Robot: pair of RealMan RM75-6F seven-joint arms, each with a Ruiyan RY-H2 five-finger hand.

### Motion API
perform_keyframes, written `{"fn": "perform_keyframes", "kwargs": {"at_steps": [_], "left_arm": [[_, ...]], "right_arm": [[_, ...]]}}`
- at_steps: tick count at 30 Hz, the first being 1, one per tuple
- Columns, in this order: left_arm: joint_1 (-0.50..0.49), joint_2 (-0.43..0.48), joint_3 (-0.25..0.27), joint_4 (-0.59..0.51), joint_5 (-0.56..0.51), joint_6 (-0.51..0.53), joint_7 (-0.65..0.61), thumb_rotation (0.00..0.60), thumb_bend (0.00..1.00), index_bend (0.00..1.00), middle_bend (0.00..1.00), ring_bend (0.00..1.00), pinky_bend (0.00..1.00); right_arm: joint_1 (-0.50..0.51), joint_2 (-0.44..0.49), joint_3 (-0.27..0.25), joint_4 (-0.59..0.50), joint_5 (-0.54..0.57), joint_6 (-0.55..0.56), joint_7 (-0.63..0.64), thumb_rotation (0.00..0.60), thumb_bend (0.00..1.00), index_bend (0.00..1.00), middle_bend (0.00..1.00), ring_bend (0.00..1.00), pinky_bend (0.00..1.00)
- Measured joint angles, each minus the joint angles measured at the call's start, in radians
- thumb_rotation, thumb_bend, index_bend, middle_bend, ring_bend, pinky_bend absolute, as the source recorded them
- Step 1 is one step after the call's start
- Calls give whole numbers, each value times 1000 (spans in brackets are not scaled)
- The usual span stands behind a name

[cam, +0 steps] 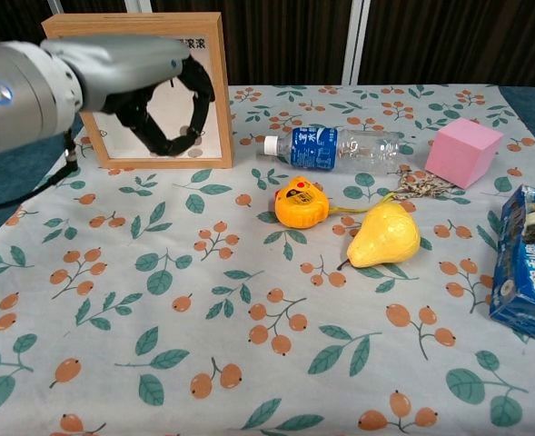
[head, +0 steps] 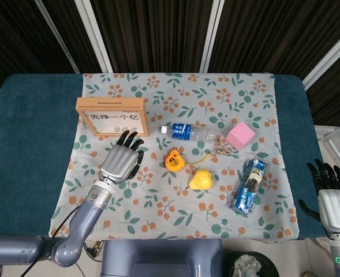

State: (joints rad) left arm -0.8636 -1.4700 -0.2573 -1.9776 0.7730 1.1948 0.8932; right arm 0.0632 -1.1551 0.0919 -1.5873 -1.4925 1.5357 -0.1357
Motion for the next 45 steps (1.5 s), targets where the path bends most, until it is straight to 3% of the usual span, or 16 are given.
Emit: {"fn": "perform_keyframes", "kwargs": {"at_steps": [4, 10, 16, 22, 30, 45], "left_arm": [[-40, 94, -70, -112, -110, -22, 9, 600, 527, 710, 187, 0, 0], [-129, 208, -210, -177, -325, -23, 15, 600, 527, 710, 187, 0, 0], [-241, 322, -314, -173, -573, -27, 48, 600, 525, 711, 187, 0, 0], [-335, 433, -367, -88, -812, -61, 94, 600, 525, 713, 188, 0, 0], [-372, 530, -353, 70, -947, -201, 104, 600, 525, 712, 187, 0, 0], [-376, 504, -198, 274, -842, -340, 14, 600, 524, 719, 190, 0, 0]], "right_arm": [[-1, 0, 0, -1, 1, 0, 0, 600, 296, 79, 0, 0, 0], [-2, 1, 3, -3, 6, 1, -1, 600, 297, 79, 0, 0, 0], [-2, 0, 4, -4, 9, 1, -1, 600, 296, 79, 0, 0, 0], [0, 2, -1, -1, 1, -4, -6, 600, 296, 79, 0, 0, 0], [8, 5, -14, 15, -53, 0, 12, 600, 297, 79, 0, 0, 0], [9, 0, -18, 28, -55, 5, 9, 600, 296, 79, 0, 0, 0]]}}
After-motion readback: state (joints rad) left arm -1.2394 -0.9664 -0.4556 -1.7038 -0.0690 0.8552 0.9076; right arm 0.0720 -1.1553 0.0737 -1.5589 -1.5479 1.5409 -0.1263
